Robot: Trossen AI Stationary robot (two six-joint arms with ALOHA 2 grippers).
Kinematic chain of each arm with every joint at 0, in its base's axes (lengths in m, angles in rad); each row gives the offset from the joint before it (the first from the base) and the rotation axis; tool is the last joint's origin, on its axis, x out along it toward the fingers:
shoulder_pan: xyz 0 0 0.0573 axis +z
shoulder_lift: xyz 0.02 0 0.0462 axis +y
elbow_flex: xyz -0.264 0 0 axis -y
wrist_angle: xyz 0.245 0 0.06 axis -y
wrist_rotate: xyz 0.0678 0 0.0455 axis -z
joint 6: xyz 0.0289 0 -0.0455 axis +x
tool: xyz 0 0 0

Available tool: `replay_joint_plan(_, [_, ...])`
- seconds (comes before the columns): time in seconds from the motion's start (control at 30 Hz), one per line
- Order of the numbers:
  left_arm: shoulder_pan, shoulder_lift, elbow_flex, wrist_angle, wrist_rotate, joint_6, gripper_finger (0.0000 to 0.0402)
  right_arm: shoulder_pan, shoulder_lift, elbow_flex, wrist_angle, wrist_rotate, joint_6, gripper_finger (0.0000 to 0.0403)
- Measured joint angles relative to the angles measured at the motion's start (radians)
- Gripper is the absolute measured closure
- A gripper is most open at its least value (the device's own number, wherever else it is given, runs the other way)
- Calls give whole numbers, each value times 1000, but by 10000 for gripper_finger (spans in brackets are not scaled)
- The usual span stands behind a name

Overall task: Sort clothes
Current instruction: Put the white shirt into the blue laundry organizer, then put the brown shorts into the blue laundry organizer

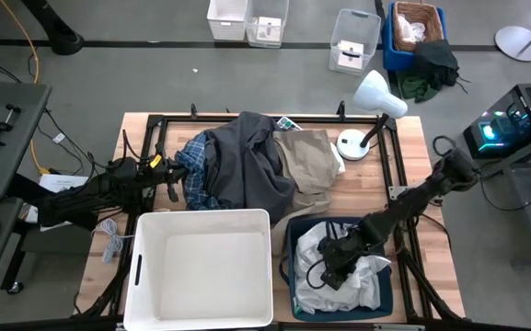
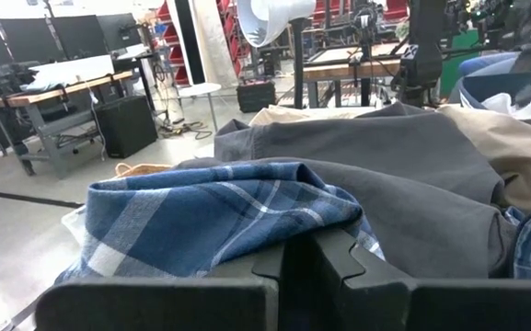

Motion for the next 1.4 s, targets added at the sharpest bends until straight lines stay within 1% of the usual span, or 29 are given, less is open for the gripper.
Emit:
replay_joint_plan(0.1, [0,0,0,0,0,0,387,-1,-60,73,-33,20,-42,275])
replay_joint_plan(0.17, [0,0,0,0,0,0,387,-6,-87,126,-104,41,-78,254])
replay_joint_plan(0.3, [0,0,0,0,0,0,387,-35,-109,239,-235,103,-119,230])
replay_joint_plan(0.37, [0,0,0,1,0,0,387,-62,-115,296,-245,174,-183,227])
replay_joint_plan(0.47, [0,0,0,0,0,0,387,-135,-118,379,-266,344,-325,227])
replay_joint_plan(0.57, [0,0,0,0,0,0,387,-249,-98,444,-415,508,-457,226])
replay_joint_plan(0.63, [0,0,0,0,0,0,387,-340,-73,464,-520,573,-537,226])
replay_joint_plan(0.67, [0,0,0,0,0,0,387,-388,-60,466,-554,586,-575,226])
replay_joint_plan(0.8, [0,0,0,0,0,0,387,-549,4,467,-593,570,-733,226])
replay_joint_plan(0.9, [0,0,0,0,0,0,387,-621,61,468,-594,560,-838,226])
replay_joint_plan(0.97, [0,0,0,0,0,0,387,-654,102,468,-595,532,-869,226])
replay_joint_plan(1.07, [0,0,0,0,0,0,387,-680,162,468,-592,475,-908,226])
replay_joint_plan(1.23, [0,0,0,0,0,0,387,-704,274,468,-586,420,-961,226])
replay_joint_plan(1.3, [0,0,0,0,0,0,387,-711,317,469,-585,393,-1007,228])
replay_joint_plan(1.37, [0,0,0,0,0,0,387,-717,358,470,-594,387,-1038,247])
replay_joint_plan(1.4, [0,0,0,0,0,0,387,-717,374,470,-603,388,-1048,267])
